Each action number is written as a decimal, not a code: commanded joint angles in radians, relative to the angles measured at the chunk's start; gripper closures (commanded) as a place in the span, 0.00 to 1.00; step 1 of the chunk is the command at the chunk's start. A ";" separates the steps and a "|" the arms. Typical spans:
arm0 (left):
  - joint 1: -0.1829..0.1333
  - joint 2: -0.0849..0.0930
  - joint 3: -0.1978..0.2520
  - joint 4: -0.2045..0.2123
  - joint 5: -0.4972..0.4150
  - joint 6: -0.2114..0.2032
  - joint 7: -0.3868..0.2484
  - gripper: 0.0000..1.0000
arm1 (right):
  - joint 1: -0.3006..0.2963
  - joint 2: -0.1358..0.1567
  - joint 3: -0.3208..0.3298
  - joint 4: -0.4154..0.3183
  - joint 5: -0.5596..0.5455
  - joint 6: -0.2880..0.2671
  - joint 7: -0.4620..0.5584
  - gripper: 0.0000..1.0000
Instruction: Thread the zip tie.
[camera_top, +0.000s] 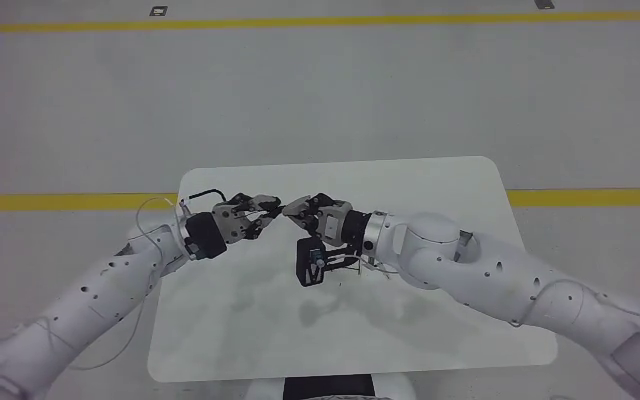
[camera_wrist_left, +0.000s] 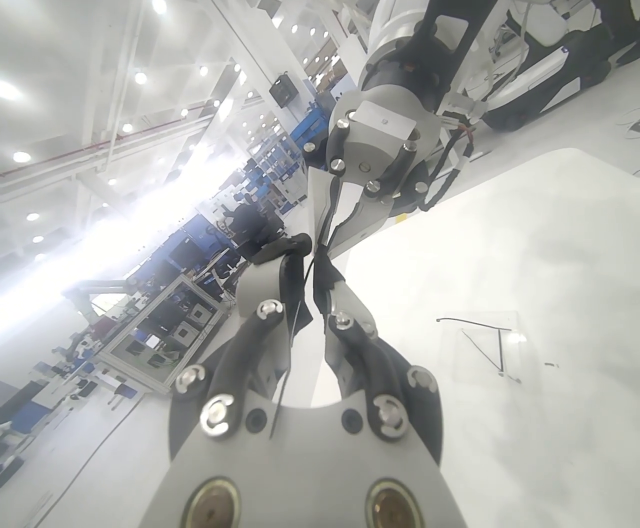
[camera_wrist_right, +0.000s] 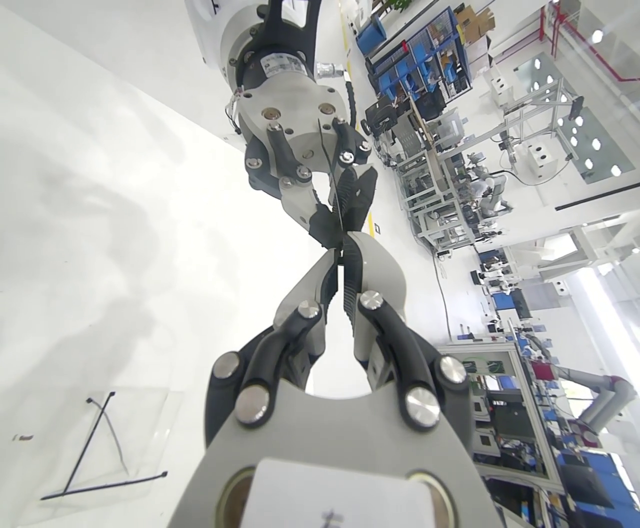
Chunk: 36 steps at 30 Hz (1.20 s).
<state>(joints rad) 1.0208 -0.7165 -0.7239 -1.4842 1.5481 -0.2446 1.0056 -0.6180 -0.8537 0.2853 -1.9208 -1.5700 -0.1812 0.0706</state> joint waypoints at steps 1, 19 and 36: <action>0.003 -0.002 -0.001 0.002 0.003 -0.010 -0.001 0.92 | 0.001 0.000 -0.002 0.000 0.000 0.001 -0.002 1.00; 0.009 -0.021 -0.019 0.024 0.022 -0.032 0.029 1.00 | 0.008 -0.003 -0.004 0.031 0.000 -0.009 -0.027 0.00; -0.159 0.033 0.211 0.105 0.022 0.299 0.128 1.00 | -0.147 0.027 0.177 0.171 0.321 -0.120 -0.110 0.00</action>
<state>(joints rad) 0.8883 -0.6911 -0.5575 -1.3898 1.5700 0.0116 1.1212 -0.7585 -0.8265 0.4525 -1.7584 -1.2770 -0.2834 -0.0418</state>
